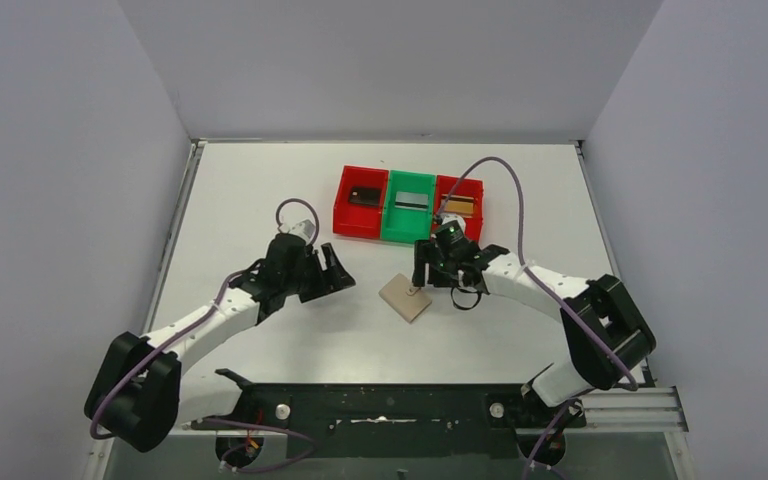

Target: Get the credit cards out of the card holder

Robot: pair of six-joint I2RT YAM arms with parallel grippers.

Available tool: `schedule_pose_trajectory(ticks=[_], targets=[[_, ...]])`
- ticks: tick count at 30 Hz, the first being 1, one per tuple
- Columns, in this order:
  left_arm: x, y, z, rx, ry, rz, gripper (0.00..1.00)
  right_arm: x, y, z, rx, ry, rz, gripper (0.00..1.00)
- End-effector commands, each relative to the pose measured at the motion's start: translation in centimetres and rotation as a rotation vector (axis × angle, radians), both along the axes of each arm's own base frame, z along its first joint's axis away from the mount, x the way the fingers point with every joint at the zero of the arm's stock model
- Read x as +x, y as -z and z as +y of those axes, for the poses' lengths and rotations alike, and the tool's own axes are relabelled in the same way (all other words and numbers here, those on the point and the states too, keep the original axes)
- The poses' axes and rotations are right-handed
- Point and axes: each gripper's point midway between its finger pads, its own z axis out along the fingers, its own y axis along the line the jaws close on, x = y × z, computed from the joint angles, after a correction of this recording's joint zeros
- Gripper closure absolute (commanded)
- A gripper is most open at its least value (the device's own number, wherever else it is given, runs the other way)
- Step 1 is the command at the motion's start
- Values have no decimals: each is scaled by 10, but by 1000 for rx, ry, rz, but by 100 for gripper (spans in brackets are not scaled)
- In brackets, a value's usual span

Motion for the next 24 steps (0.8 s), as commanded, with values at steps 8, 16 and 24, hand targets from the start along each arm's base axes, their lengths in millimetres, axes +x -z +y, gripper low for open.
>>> schedule_pose_trajectory(ticks=[8, 16, 24], targets=[[33, -57, 37, 52, -243, -213, 31, 6, -21, 43, -174, -336, -138, 33], [28, -65, 57, 84, -311, -249, 31, -1, -1, 38, -243, -370, -86, 43], [31, -67, 51, 84, -288, -245, 31, 2, 0, 27, -275, -306, -88, 66]])
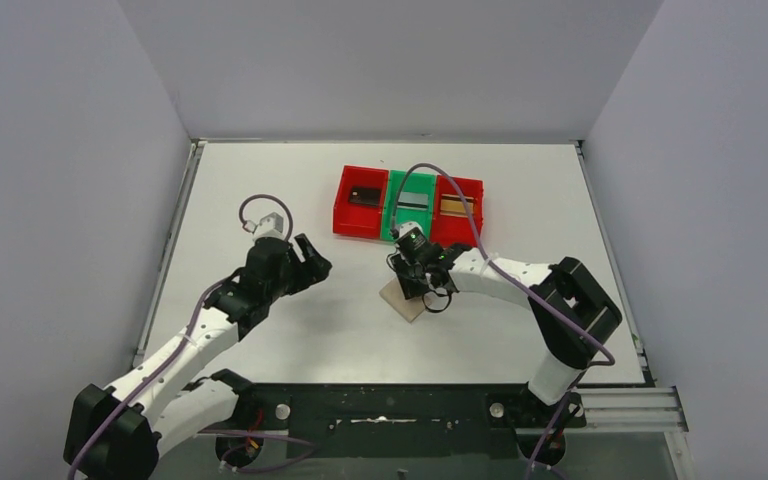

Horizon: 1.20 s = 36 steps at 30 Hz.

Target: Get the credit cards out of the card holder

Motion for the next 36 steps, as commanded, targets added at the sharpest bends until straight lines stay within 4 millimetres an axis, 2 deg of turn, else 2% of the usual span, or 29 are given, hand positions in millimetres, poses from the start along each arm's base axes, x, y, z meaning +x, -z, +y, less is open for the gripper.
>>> schedule_pose_trajectory(ticks=[1, 3, 8, 10, 14, 17, 21, 26, 29, 32, 36], targets=[[13, -20, -3, -15, -9, -46, 31, 14, -16, -7, -11, 69, -70, 70], [14, -20, -6, -16, 0, -46, 31, 18, -22, -7, 9, 101, -85, 76], [14, -21, -12, -24, 33, -50, 31, 26, -40, -1, 116, 166, -114, 80], [14, -20, -13, -22, 42, -48, 31, 29, -41, -1, 160, 174, -103, 80], [12, -18, -14, -14, 59, -40, 31, 39, -39, -9, 170, 212, -95, 91], [12, -19, -17, -17, 79, -46, 31, 43, -50, -10, 182, 209, -117, 98], [13, -20, -19, -37, 75, -49, 31, 35, -72, 2, 273, 165, -117, 100], [16, -27, -12, -55, 15, -79, 28, 3, -103, 38, 471, 74, -83, 100], [18, -33, -14, -84, 10, -102, 26, -13, -108, 58, 547, 43, -48, 100], [18, -33, -18, -98, 23, -99, 25, -20, -114, 70, 636, 34, -19, 100], [17, -28, -23, -105, 46, -74, 24, -13, -104, 68, 665, 129, 34, 99]])
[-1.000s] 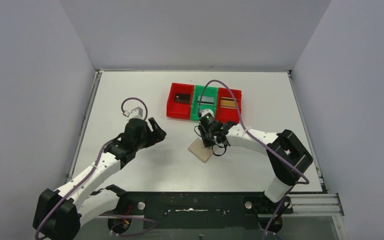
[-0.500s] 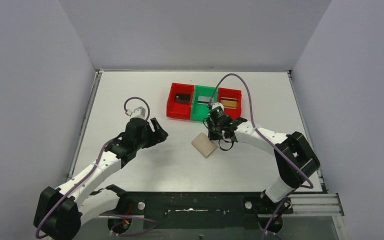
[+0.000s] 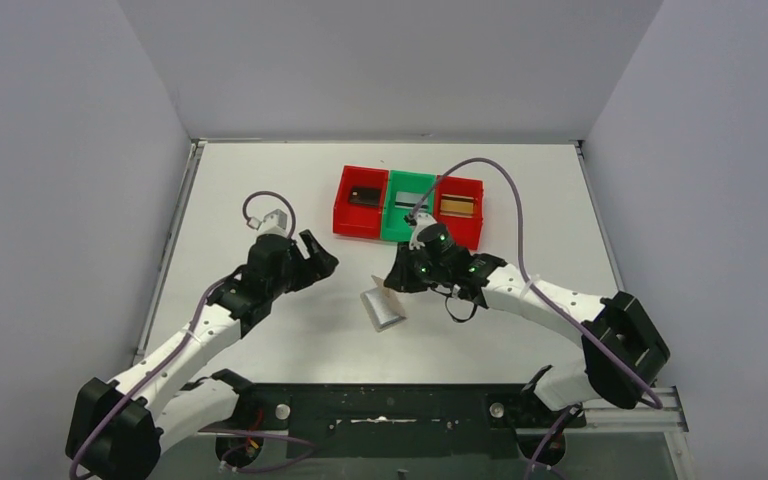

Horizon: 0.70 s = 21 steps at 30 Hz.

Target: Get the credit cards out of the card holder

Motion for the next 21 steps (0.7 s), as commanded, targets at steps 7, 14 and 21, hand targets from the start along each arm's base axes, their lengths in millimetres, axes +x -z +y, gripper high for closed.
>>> schedule_pose_trajectory(ticks=[7, 14, 21], targets=[[2, -12, -9, -57, 26, -23, 23, 34, 28, -61, 95, 405, 155, 97], [0, -12, -28, -90, 133, -33, 23, 5, 88, -120, -61, 504, 250, 87], [5, 1, -47, -76, 234, 17, 23, 16, 73, -138, -115, 579, 174, 65]])
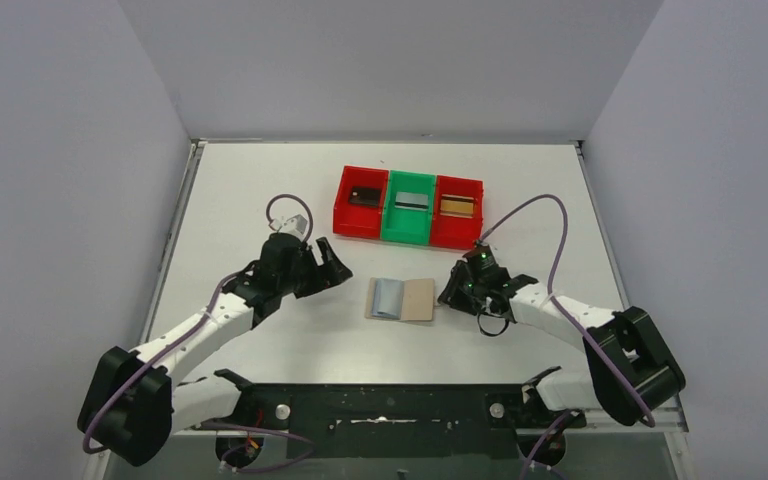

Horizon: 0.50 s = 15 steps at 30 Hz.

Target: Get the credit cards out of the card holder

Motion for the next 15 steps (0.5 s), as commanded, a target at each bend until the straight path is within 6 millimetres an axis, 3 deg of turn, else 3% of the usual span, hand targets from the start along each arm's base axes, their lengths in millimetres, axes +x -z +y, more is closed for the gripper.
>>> schedule_pose_trajectory(ticks=[1, 2, 3, 7, 12, 15], targets=[[13, -19, -22, -40, 97, -59, 23, 25, -33, -15, -66, 73, -133, 64], [17, -22, -24, -41, 103, -63, 23, 29, -42, -17, -72, 82, -164, 61], [19, -21, -28, -37, 117, -54, 23, 39, -64, -25, -102, 96, -232, 50], [21, -21, -29, -32, 111, -52, 23, 58, -107, -16, -92, 57, -330, 42], [24, -22, -19, -8, 55, -59, 23, 85, -136, 2, -74, 4, -390, 36], [23, -23, -9, 10, 11, -68, 23, 107, -140, 19, -75, -42, -383, 33]])
